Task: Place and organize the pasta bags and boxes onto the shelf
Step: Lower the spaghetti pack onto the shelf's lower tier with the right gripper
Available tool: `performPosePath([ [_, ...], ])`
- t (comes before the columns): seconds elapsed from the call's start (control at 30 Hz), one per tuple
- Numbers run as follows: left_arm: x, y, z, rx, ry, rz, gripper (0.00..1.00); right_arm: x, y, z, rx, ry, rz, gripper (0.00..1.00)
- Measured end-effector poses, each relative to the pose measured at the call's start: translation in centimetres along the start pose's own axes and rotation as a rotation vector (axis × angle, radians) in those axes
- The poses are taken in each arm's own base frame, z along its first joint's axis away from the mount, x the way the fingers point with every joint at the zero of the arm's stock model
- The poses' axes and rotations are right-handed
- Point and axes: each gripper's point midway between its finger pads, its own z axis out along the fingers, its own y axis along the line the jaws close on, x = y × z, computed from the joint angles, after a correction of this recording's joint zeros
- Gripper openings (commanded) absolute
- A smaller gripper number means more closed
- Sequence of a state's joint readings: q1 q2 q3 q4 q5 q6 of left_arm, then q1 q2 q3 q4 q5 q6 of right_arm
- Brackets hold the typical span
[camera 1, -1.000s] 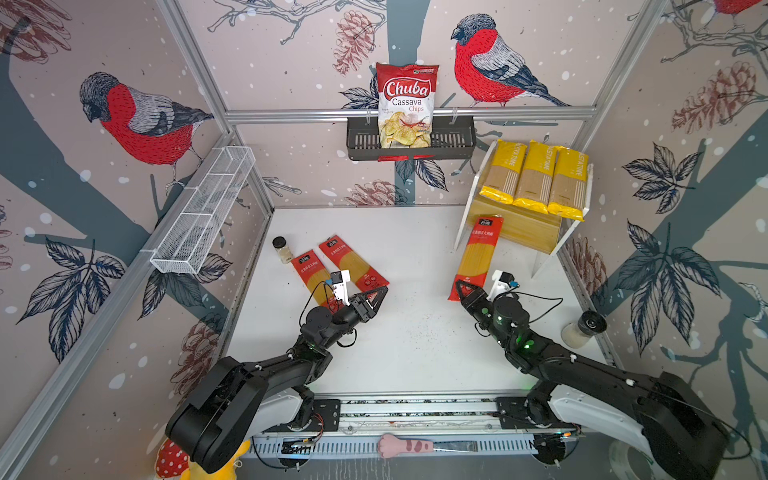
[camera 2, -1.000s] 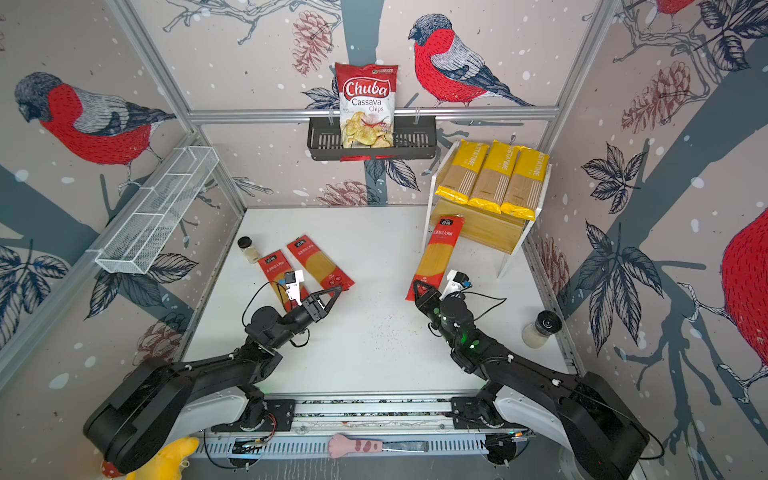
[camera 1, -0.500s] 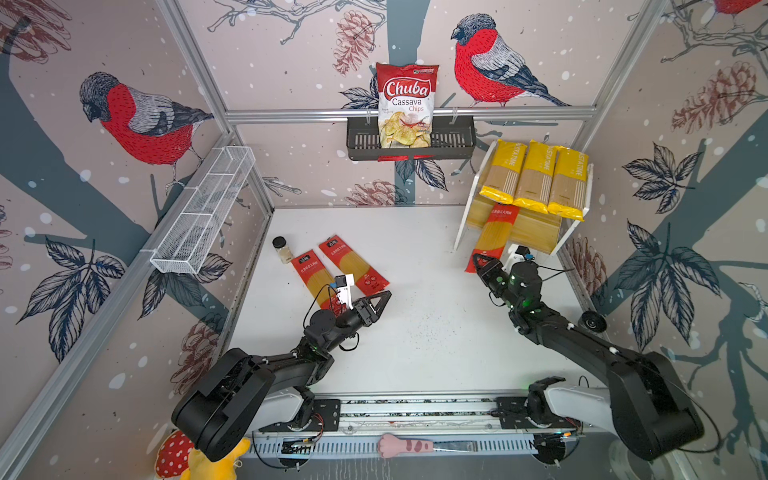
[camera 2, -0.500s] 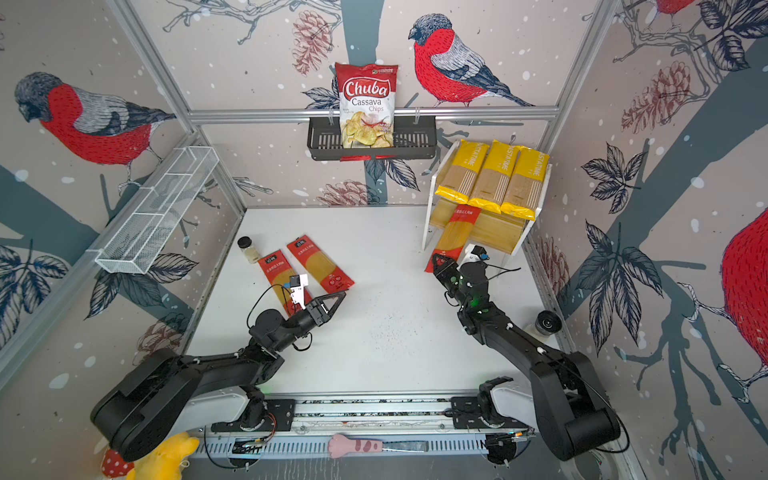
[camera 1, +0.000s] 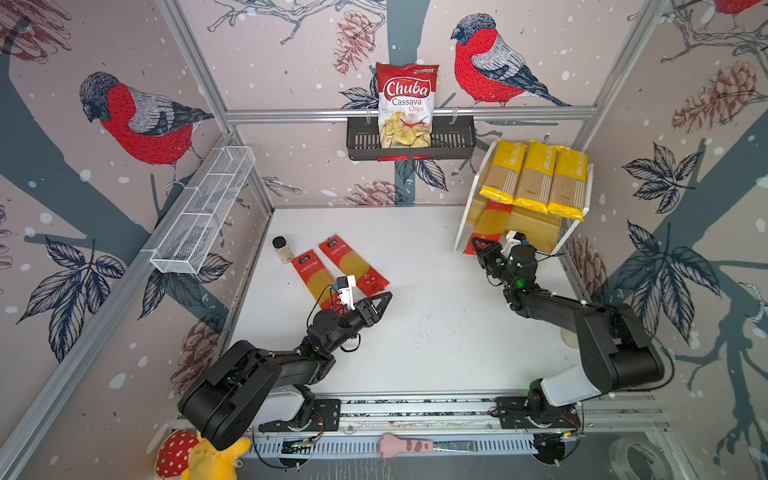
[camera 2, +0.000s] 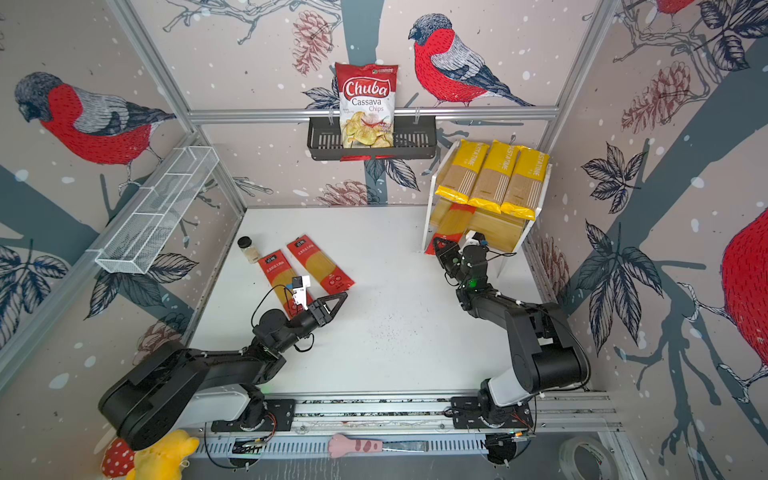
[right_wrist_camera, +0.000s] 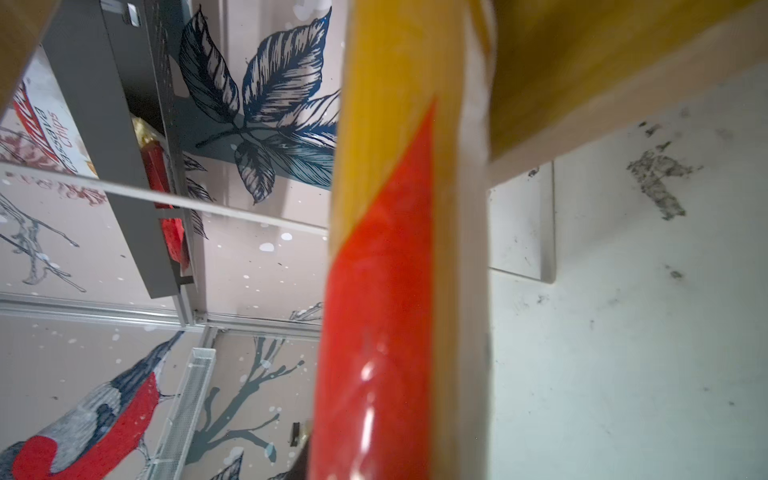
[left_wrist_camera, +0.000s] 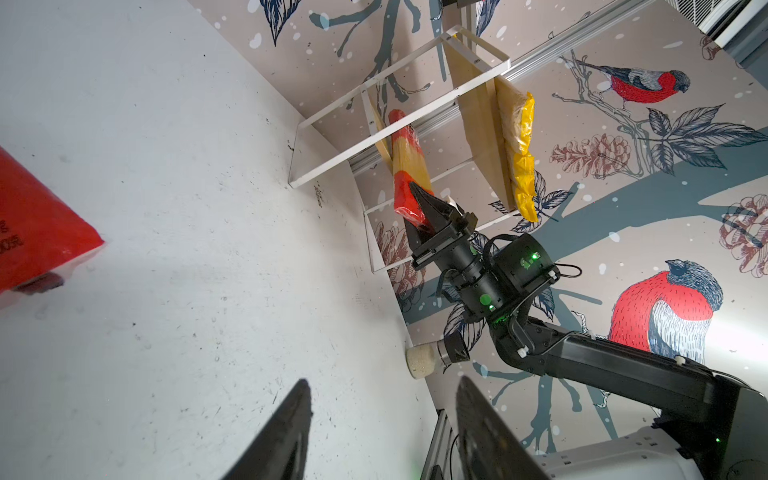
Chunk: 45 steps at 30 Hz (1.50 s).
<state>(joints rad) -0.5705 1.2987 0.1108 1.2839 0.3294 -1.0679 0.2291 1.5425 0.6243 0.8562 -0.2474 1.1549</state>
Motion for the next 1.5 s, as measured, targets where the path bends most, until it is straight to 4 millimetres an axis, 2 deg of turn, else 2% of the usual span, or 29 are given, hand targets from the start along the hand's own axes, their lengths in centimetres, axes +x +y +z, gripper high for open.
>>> performPosePath([
  [0.1,0.1,0.2,0.1,0.000,0.002,-0.006,0.55,0.0,0.7,0.2,-0.048,0.001,0.020,0.49],
  [0.23,0.3,0.5,0.3,-0.002,0.005,-0.011,0.55,0.0,0.8,-0.2,-0.071,-0.001,0.037,0.55],
  [0.6,0.6,1.0,0.7,0.010,0.011,-0.052,0.55,1.1,0.1,-3.1,-0.073,0.007,0.055,0.59],
  [0.77,0.7,1.0,0.9,0.021,0.014,-0.059,0.54,0.7,-0.6,-3.7,-0.054,-0.004,0.052,0.53],
  [1.03,0.5,-0.2,0.9,0.055,0.010,-0.056,0.54,0.4,-0.6,-4.1,-0.046,-0.013,0.035,0.25],
  [1.13,0.3,-0.7,1.1,0.064,0.007,-0.038,0.54,0.1,-0.5,-4.1,-0.032,-0.013,0.013,0.19],
  [1.33,0.3,-0.8,1.3,0.054,0.014,-0.017,0.54,-1.6,-0.7,-3.6,0.011,-0.012,-0.049,0.16],
  [1.5,0.5,-0.7,1.7,0.047,0.023,-0.014,0.54,-2.4,-0.7,-2.3,0.018,0.017,-0.091,0.15],
])
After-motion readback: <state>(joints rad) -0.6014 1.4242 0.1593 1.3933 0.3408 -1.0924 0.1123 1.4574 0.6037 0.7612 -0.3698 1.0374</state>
